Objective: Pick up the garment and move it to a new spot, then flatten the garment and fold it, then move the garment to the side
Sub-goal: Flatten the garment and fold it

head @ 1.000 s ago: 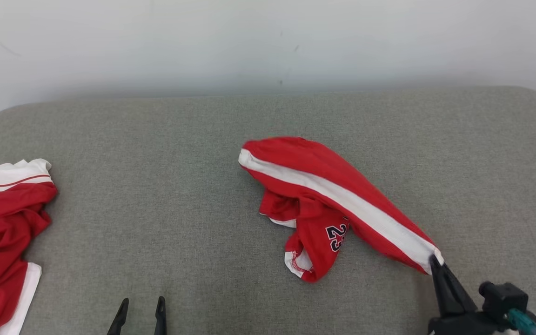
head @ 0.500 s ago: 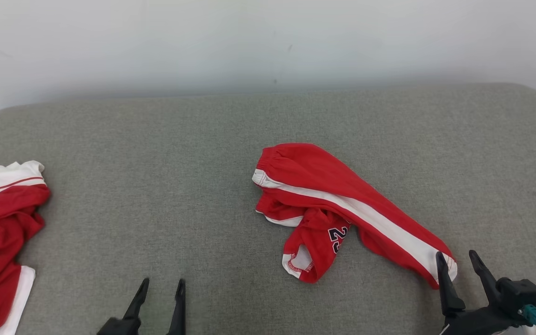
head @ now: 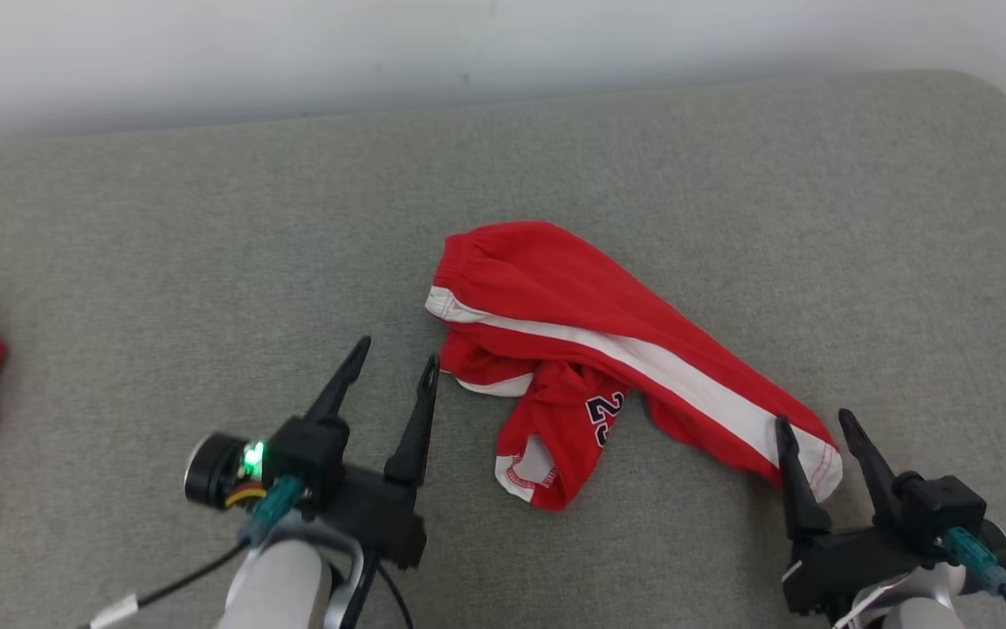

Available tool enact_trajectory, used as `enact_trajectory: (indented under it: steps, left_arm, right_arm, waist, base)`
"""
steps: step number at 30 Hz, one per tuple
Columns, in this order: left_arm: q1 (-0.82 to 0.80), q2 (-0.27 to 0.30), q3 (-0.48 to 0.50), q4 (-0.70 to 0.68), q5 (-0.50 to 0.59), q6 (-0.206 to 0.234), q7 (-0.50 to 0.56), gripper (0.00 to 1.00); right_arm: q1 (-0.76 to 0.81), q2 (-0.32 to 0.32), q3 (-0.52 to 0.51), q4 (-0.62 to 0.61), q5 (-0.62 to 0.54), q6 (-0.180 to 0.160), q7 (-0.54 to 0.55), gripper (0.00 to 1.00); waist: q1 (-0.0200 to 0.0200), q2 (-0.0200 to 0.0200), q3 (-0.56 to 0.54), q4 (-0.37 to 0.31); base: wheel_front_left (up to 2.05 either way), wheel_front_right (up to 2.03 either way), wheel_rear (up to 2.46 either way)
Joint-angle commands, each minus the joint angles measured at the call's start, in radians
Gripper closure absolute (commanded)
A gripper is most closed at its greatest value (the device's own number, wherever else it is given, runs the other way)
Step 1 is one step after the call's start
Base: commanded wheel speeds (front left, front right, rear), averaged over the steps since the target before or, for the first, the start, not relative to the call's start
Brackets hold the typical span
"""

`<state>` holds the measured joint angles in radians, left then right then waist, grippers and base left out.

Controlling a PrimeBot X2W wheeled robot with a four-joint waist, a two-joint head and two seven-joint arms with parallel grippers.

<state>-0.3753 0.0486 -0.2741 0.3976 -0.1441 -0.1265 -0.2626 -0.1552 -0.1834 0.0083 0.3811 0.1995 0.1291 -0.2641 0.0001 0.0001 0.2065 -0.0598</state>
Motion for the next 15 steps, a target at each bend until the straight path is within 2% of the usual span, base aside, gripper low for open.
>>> enact_trajectory:
  steps: [1, 9, 15]
  left_arm:
    - [-0.047, 0.002, -0.009, 0.014, 0.000, -0.003, -0.003, 0.00]
    - [-0.173, 0.024, -0.071, 0.109, -0.010, -0.003, -0.003, 0.00]
    - [-0.223, 0.036, -0.049, 0.165, -0.039, -0.003, -0.003, 0.00]
  right_arm:
    - [-0.009, 0.009, 0.004, -0.005, -0.007, 0.003, 0.000, 0.00]
    - [-0.031, 0.012, 0.018, -0.010, 0.004, 0.003, 0.000, 0.00]
    - [-0.051, 0.016, 0.023, -0.016, 0.006, 0.003, 0.000, 0.00]
  waist:
    - [-0.0001, -0.0001, 0.045, -0.041]
    - [-0.0001, -0.0001, 0.083, -0.068]
    - [-0.0001, -0.0001, 0.103, -0.081]
  base:
    - [0.00, 0.00, 0.00]
    - [0.00, 0.00, 0.00]
    - [0.00, 0.00, 0.00]
